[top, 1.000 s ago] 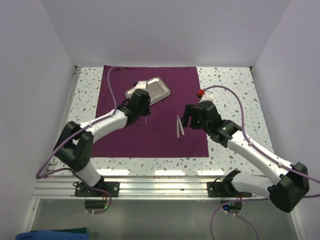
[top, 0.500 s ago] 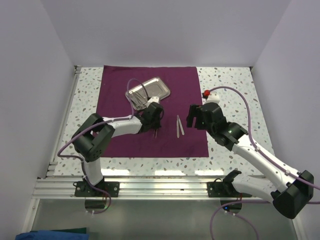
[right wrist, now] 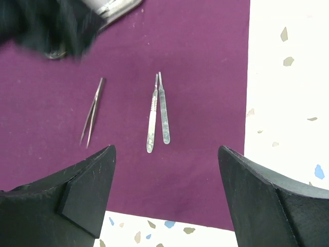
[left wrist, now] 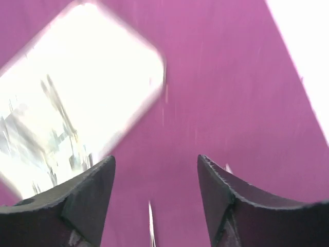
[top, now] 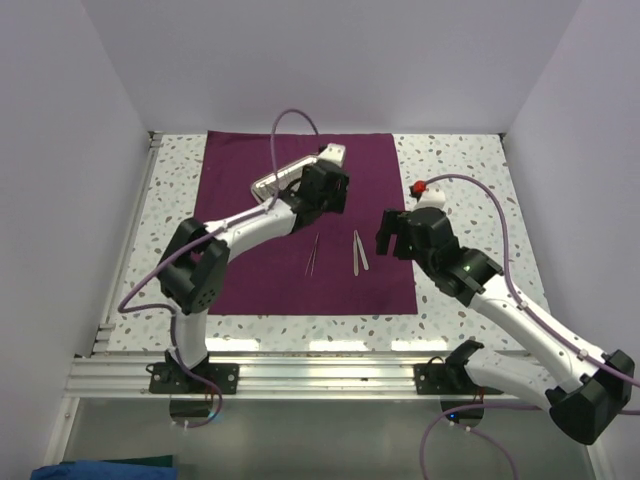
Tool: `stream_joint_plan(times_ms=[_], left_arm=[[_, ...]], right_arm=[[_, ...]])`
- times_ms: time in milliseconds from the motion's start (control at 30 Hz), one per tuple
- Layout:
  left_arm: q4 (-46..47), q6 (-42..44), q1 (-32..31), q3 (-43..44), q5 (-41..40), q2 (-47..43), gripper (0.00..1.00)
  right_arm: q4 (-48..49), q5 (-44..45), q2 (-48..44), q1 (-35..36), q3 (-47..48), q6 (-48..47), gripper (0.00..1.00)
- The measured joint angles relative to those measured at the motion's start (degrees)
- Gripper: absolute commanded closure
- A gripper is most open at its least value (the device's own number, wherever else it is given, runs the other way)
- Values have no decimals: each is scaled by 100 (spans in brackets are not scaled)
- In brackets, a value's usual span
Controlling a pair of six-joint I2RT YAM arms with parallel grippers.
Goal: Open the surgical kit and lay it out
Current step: Place the medical item in the surgical kit, then pick up the medical item from the container.
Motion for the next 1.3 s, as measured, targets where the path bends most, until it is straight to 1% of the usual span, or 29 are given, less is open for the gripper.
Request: stream_joint_plan(times_ms=[100,233,333,400,567,767,900,1067,1267,1300], left_arm=[[-44,708,278,1154,258,612,35],[-317,1340,935,2522,852,1578,37],[-625,1633,1329,3230,1086,2203,37],[-831,1856,1517,3504,1172,2527,37],[-1274,2173,1539,3567,1370,2850,37],[-1272,2317,1394,3261,1648,2855,37],[-1248,2365,1381,3152,1711,2844,43],[-1355,2367,1388,3193,1574,2846,47],[-1513,2306,1394,3270,1558,2881,58],[-1545,2302,1405,3303,1600,2900,62]], right_arm=[[0,2,-129,0,0,-13,16],[-11,2,-212,0,-2,-24,16],[-17,0,-262,0,-11,-35,15],[-17,0,-306,0,-46,-35,15],[-22,-4,-341,0,-96,-35,15],[-17,-9,-326,0,-101,-35,15],[-11,-11,-315,0,-155,-35,15],[-13,-11,-273,0,-177,-35,15],[-13,-13,-256,0,-184,-35,15],[-13,-13,-251,0,-184,-35,15]])
